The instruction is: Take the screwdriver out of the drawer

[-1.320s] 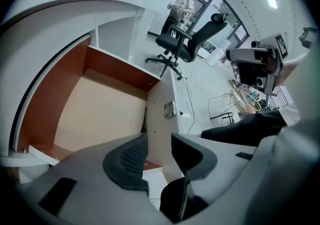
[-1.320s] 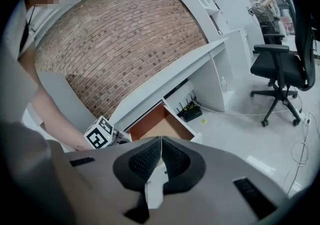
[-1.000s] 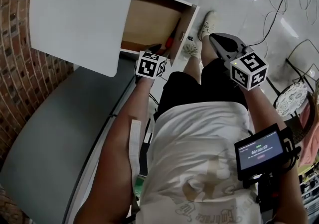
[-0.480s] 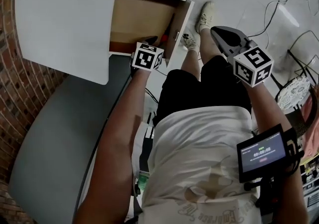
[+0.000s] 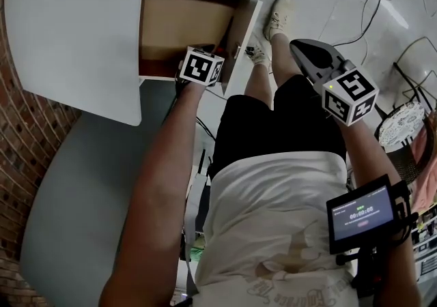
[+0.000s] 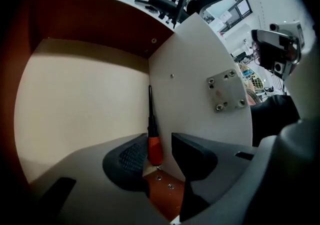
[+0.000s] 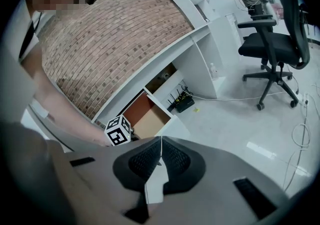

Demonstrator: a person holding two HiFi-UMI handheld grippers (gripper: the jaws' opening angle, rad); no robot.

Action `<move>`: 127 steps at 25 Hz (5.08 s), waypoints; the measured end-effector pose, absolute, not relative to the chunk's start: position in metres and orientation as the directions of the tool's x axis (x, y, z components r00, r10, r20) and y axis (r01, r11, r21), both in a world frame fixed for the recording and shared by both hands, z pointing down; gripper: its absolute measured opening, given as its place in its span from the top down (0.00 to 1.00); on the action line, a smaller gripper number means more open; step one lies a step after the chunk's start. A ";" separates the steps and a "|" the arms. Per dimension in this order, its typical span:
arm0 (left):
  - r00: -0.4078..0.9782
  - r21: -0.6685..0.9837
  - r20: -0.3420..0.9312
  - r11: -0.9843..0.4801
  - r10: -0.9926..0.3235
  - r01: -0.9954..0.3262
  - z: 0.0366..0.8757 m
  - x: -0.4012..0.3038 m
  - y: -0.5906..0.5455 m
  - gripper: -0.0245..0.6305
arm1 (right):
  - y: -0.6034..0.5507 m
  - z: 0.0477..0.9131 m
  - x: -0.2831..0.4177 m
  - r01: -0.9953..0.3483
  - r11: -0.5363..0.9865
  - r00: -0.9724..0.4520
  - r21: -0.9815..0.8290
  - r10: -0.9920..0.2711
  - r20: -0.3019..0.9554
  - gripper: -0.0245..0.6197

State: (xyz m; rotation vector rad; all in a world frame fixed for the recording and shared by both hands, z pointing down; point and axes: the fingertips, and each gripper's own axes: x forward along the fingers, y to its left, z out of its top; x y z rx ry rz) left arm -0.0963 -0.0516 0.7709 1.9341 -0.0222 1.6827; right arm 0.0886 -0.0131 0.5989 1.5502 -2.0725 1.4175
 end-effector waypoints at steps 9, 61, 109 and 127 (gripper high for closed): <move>0.105 0.405 0.912 -0.828 0.396 -0.389 0.821 -0.100 -0.056 0.73 | -0.016 0.647 0.105 -0.797 -0.035 -0.450 -0.603 -0.631 0.632 0.93; 0.301 0.347 0.921 -0.871 0.247 -0.348 0.790 -0.082 -0.076 0.88 | -0.009 0.636 0.108 -0.820 -0.070 -0.401 -0.569 -0.638 0.657 0.93; 0.638 0.178 0.743 -0.860 -0.202 -0.479 0.551 -0.097 -0.091 0.89 | -0.052 0.531 0.036 -0.849 0.211 -0.495 -0.484 -0.639 0.589 0.93; 0.692 0.168 0.675 -0.861 -0.256 -0.481 0.474 -0.100 -0.079 0.89 | -0.061 0.465 0.018 -0.854 0.279 -0.498 -0.439 -0.680 0.539 0.93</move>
